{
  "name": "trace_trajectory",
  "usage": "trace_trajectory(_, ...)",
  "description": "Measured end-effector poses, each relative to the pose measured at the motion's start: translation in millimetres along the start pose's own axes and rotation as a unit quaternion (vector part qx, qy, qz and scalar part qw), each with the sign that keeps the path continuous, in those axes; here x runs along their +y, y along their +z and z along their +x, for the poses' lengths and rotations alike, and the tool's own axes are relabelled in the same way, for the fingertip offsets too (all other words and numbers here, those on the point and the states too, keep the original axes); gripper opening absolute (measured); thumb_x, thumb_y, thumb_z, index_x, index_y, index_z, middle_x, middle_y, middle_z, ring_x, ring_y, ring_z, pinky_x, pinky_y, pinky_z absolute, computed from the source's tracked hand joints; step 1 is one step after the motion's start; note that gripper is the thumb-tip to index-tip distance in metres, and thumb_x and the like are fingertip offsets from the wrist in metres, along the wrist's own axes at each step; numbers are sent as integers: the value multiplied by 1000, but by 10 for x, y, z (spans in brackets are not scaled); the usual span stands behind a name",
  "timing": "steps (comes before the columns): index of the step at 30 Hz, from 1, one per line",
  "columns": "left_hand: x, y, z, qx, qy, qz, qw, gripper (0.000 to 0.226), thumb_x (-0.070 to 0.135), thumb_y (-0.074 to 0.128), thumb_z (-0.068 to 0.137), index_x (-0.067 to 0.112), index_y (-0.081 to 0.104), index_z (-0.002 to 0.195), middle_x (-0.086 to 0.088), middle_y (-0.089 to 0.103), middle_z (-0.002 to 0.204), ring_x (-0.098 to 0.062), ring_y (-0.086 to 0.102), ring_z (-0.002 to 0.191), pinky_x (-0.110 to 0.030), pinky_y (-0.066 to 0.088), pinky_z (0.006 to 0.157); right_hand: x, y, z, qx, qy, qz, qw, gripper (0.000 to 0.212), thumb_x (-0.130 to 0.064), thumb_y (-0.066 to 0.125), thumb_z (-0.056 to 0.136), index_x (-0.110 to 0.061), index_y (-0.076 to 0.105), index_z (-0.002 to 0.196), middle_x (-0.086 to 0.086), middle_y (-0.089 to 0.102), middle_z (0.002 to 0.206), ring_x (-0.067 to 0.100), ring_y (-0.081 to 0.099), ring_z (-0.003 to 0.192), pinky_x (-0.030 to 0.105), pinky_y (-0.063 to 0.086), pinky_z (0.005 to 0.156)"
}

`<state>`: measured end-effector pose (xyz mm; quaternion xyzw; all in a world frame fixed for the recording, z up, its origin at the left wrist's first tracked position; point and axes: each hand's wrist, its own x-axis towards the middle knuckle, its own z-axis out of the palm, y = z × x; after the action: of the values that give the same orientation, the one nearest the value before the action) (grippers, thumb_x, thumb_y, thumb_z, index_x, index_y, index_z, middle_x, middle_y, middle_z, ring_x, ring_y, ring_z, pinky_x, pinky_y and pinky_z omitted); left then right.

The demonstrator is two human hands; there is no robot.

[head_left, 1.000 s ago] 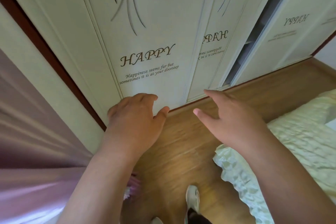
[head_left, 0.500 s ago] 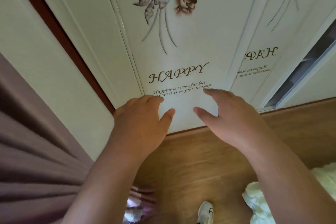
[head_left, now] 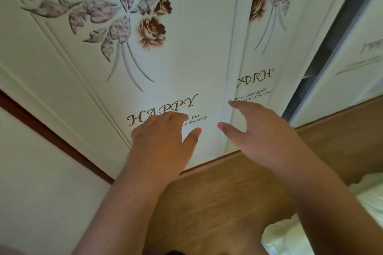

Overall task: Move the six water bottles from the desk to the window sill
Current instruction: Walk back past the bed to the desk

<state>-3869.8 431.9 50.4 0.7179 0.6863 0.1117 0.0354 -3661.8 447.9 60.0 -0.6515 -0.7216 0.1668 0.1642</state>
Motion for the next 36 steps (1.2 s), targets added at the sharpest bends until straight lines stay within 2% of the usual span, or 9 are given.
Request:
trace_trajectory(4,411,101,431,-21,66,-3,998,53,68,31,93,42,45,137,20,47,141,-12,42,129,-42,34,102,389,-172,75,27,71,8,997,70,-69,49,90,-37,34,150,-9,40,156,20,43,139,50,41,110)
trace_trajectory(7,702,238,738,-48,123,-16,991,55,70,29,93,42,44,138,19,46,144,-12,40,132,-41,33,104,677,-272,104,45,138,20,989,70,-70,53,87,-41,35,149,-11,43,154,22,48,136,53,46,106)
trace_trajectory(12,1123,482,1257,-70,216,-35,973,55,70,29,93,42,42,138,18,47,144,-13,43,131,-42,36,104,1039,-426,206,99,235,27,967,68,-70,56,85,-43,40,145,-10,52,146,20,55,126,47,49,100)
trace_trajectory(15,1359,566,1654,-81,269,-42,959,54,69,31,93,41,42,139,16,47,144,-15,42,131,-44,37,104,1153,-502,332,140,274,11,951,65,-69,56,86,-39,45,142,-9,56,141,16,59,114,40,50,93)
trace_trajectory(18,1519,582,2077,-80,310,-46,946,58,69,27,91,41,43,139,15,47,143,-16,42,130,-46,38,102,1187,-573,554,148,320,-1,936,67,-71,54,85,-42,41,145,-9,50,147,20,56,126,46,49,103)
trace_trajectory(21,1606,615,2460,-72,334,-58,938,61,71,25,89,40,43,139,14,49,142,-16,44,130,-46,37,101,1186,-597,833,167,349,4,922,67,-73,53,84,-45,40,144,-11,50,148,19,59,122,45,51,101)
trace_trajectory(27,1601,853,3016,-100,383,-58,917,61,70,26,90,39,44,139,14,49,142,-15,43,130,-42,36,101,1211,-490,1197,201,391,18,898,64,-70,54,86,-43,43,142,-11,51,145,11,61,108,32,47,89)
trace_trajectory(31,1694,974,3226,-117,415,-47,901,62,71,23,89,39,45,138,13,51,139,-16,46,125,-42,38,96,1232,-387,1288,200,415,13,887,62,-66,56,88,-39,44,144,-10,53,143,13,59,115,31,47,92)
trace_trajectory(36,1905,1071,3370,-124,447,-48,884,62,70,23,89,37,45,138,12,52,139,-15,48,123,-41,40,95,1319,-412,1339,204,440,5,874,64,-66,55,89,-38,42,146,-11,48,148,15,54,126,40,47,103)
